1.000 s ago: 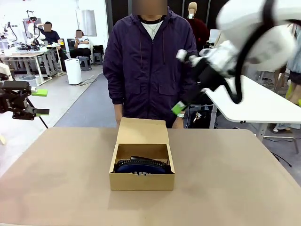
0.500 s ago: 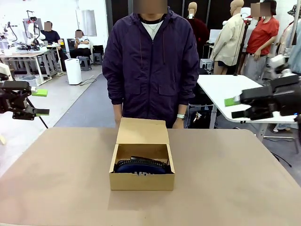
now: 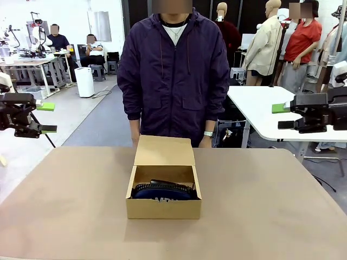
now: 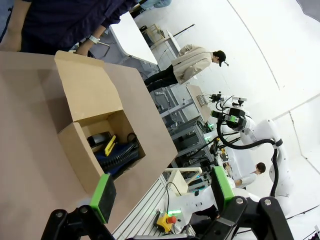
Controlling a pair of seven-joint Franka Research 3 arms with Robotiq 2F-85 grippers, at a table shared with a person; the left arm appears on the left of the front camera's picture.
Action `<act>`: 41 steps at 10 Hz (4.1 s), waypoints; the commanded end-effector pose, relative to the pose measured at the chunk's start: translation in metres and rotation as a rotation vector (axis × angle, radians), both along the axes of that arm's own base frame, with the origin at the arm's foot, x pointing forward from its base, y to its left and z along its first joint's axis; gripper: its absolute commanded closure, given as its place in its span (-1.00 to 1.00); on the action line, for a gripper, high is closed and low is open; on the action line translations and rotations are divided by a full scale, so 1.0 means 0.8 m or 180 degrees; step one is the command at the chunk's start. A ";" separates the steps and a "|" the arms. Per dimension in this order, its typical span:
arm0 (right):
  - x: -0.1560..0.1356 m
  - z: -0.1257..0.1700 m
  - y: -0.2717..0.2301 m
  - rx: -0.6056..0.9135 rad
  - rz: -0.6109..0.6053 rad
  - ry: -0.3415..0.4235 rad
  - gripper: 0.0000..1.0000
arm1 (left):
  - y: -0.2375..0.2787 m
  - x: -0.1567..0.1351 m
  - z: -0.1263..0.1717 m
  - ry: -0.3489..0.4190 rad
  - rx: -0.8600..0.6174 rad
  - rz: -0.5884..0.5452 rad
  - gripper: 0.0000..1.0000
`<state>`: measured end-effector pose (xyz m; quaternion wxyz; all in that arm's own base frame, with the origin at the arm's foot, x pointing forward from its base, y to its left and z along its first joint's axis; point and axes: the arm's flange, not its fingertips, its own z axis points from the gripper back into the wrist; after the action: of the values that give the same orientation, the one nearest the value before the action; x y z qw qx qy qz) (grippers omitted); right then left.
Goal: Pack the items into the box.
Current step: Pick up the item indicated by the person and place it inside the Mailer Box, then close the Mailer Box.
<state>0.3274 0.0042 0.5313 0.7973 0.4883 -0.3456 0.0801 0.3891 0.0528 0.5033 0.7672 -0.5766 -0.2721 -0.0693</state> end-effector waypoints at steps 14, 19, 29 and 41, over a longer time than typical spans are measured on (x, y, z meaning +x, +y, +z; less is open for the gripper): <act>-0.004 0.008 0.003 0.0012 0.0003 0.0047 -1.00 | 0.002 -0.003 0.002 0.0010 0.0011 -0.0037 -1.00; -0.004 0.008 0.003 0.0012 0.0003 0.0047 -1.00 | 0.002 -0.003 0.002 0.0010 0.0011 -0.0037 -1.00; 0.159 -0.164 0.076 -0.0268 0.0406 0.0445 -1.00 | -0.028 0.165 -0.139 0.0680 0.0213 0.0053 -1.00; 0.329 -0.302 0.150 -0.0039 0.0765 0.0564 -1.00 | -0.090 0.363 -0.298 0.0369 -0.0165 -0.0803 -1.00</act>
<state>0.5785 0.1181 0.2959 0.8335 0.5046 -0.1859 0.1268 0.6629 -0.0161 0.2738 0.7641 -0.6126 -0.1778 -0.0962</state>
